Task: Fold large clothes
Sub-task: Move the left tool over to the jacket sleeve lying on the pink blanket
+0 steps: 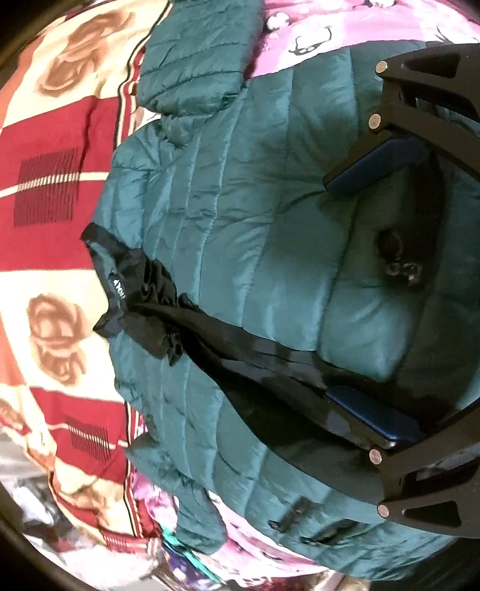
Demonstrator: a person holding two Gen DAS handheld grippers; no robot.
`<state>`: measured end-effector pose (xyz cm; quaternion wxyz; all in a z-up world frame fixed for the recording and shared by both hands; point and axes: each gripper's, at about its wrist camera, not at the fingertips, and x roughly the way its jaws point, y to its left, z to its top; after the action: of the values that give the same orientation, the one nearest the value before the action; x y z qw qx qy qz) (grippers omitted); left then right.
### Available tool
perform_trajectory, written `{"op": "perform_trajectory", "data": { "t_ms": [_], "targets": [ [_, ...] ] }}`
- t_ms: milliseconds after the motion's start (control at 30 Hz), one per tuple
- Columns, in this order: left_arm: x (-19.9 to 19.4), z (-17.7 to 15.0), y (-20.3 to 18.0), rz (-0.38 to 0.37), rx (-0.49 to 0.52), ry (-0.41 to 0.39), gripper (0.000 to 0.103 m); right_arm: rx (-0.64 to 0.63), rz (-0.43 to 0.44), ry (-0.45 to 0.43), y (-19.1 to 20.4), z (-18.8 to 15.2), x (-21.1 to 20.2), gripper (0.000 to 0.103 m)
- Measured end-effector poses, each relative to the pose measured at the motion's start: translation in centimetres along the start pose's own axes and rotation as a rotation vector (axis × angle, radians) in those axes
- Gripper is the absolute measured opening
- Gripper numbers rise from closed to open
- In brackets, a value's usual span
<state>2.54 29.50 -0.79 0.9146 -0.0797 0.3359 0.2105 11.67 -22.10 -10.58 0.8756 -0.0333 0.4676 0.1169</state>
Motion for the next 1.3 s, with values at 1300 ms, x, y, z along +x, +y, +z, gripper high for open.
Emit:
{"op": "perform_trajectory", "data": {
  "t_ms": [1300],
  "targets": [
    [3.2, -1.1, 2.6, -0.096, -0.238, 0.214, 0.103, 0.016, -0.053, -0.233, -5.5, -2.0, -8.4, 0.102]
  ]
}}
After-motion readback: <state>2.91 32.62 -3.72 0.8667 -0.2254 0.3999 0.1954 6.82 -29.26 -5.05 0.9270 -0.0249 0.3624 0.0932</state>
